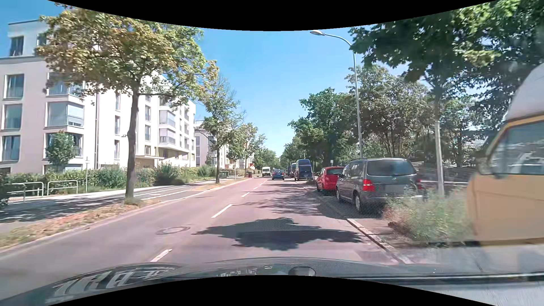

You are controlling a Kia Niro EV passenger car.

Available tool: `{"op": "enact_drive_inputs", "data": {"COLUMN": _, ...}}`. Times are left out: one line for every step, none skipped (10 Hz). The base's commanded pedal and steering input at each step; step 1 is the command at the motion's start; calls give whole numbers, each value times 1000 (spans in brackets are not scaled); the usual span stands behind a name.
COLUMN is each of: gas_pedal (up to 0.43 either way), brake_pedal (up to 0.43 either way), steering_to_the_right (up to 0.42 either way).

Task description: Follow the waypoints while adhering to traffic rules and regulations

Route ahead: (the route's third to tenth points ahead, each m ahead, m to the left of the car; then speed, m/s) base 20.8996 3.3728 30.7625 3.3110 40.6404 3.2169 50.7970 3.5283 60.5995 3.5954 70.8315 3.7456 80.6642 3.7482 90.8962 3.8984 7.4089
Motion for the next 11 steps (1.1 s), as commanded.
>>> {"op": "enact_drive_inputs", "data": {"gas_pedal": 67, "brake_pedal": 0, "steering_to_the_right": -3}}
{"op": "enact_drive_inputs", "data": {"gas_pedal": 67, "brake_pedal": 0, "steering_to_the_right": -3}}
{"op": "enact_drive_inputs", "data": {"gas_pedal": 79, "brake_pedal": 0, "steering_to_the_right": -3}}
{"op": "enact_drive_inputs", "data": {"gas_pedal": 79, "brake_pedal": 0, "steering_to_the_right": -3}}
{"op": "enact_drive_inputs", "data": {"gas_pedal": 79, "brake_pedal": 0, "steering_to_the_right": -3}}
{"op": "enact_drive_inputs", "data": {"gas_pedal": 79, "brake_pedal": 0, "steering_to_the_right": -3}}
{"op": "enact_drive_inputs", "data": {"gas_pedal": 79, "brake_pedal": 0, "steering_to_the_right": -3}}
{"op": "enact_drive_inputs", "data": {"gas_pedal": 79, "brake_pedal": 0, "steering_to_the_right": -3}}
{"op": "enact_drive_inputs", "data": {"gas_pedal": 79, "brake_pedal": 0, "steering_to_the_right": -3}}
{"op": "enact_drive_inputs", "data": {"gas_pedal": 79, "brake_pedal": 0, "steering_to_the_right": -3}}
{"op": "enact_drive_inputs", "data": {"gas_pedal": 79, "brake_pedal": 0, "steering_to_the_right": -3}}
